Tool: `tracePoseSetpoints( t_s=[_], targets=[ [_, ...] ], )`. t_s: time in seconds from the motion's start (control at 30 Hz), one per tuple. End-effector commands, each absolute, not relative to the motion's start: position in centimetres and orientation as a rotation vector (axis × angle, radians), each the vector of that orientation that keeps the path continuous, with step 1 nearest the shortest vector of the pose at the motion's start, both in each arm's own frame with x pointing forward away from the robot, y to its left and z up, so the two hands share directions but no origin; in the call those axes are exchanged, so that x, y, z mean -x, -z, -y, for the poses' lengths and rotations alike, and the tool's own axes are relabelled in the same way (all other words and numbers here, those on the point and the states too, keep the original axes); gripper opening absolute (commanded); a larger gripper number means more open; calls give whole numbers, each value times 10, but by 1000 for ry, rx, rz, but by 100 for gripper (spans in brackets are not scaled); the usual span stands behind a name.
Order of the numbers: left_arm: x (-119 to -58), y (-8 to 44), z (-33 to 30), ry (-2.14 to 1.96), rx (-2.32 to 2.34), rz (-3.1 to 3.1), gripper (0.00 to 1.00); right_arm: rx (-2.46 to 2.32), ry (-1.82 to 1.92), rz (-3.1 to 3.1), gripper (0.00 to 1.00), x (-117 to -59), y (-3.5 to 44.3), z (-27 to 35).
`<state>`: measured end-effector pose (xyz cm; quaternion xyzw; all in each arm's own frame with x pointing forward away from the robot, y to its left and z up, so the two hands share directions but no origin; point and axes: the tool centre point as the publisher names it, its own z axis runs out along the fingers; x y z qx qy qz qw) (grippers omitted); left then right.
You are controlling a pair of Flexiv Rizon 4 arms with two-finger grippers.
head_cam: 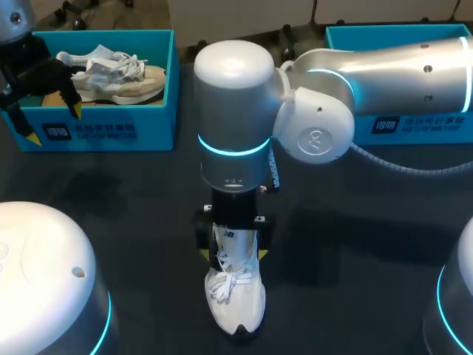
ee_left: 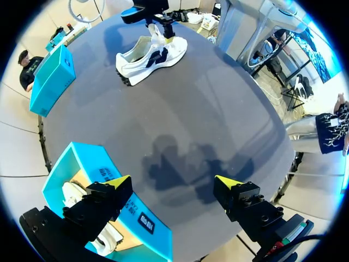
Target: Take the shoe out of the shoebox, open the shoe tongue, remove and reinsert the insole, then place the shoe into the shoebox
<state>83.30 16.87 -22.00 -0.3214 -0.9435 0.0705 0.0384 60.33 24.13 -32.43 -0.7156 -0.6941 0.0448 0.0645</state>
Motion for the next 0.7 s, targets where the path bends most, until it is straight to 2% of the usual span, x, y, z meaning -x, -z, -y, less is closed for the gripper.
tracePoseSetpoints(
  t_s=[0.03,0.47,0.5,0.53,0.57,0.6,0.63,0.7],
  targets=[
    [-833,219,-169,-213,987,2892,100,2493,-31,1887,100,-586,319,-246],
    [-833,219,-169,-213,987,2892,100,2479,23,1857,100,-559,292,-253],
    [-833,219,-169,-213,987,2892,100,2480,21,1859,98,-559,291,-254],
    [-833,219,-169,-213,987,2892,100,2480,15,1863,88,-560,290,-254],
    [-833,219,-169,-213,987,2892,100,2482,10,1866,73,-560,289,-255],
    [-833,219,-169,-213,987,2892,100,2485,3,1866,53,-560,289,-255],
    [-833,219,-169,-213,987,2892,100,2491,-6,1862,49,-560,288,-255],
    [-833,219,-169,-213,987,2892,100,2504,-15,1851,47,-559,287,-255]
  ],
)
